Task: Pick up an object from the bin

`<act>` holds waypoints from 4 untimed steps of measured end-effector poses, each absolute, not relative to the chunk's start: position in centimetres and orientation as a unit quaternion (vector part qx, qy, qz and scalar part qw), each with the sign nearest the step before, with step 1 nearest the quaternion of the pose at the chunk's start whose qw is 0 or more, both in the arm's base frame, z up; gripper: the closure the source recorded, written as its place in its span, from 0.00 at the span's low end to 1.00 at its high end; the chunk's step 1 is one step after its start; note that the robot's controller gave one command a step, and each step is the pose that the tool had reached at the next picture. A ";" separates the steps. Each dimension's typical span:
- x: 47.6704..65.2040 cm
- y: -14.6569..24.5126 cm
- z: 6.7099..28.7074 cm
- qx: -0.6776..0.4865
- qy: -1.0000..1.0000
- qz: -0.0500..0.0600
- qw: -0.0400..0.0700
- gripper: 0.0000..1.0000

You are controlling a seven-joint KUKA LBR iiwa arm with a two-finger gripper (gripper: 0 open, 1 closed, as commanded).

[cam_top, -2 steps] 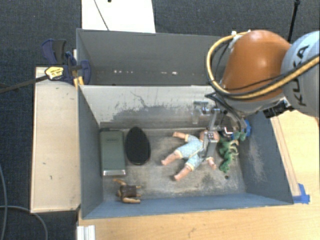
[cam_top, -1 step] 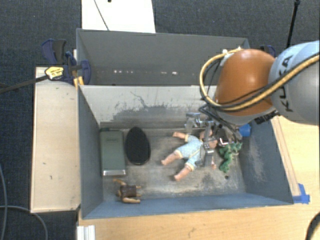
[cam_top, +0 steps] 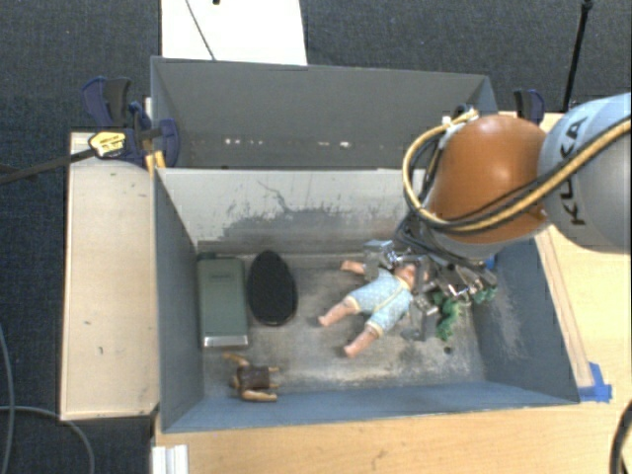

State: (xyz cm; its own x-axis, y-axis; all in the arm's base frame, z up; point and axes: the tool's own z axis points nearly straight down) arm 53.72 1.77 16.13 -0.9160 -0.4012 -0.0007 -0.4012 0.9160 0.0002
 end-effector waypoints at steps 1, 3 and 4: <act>54.2 0.7 14.8 -0.196 0.981 0.000 -0.001 0.00; 55.3 1.1 7.2 -0.338 0.941 0.000 0.003 1.00; 55.3 1.1 7.2 -0.337 0.941 0.000 0.003 1.00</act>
Offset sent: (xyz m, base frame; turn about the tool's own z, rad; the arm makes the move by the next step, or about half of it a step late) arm 0.0296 -0.0050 -0.0913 -0.3074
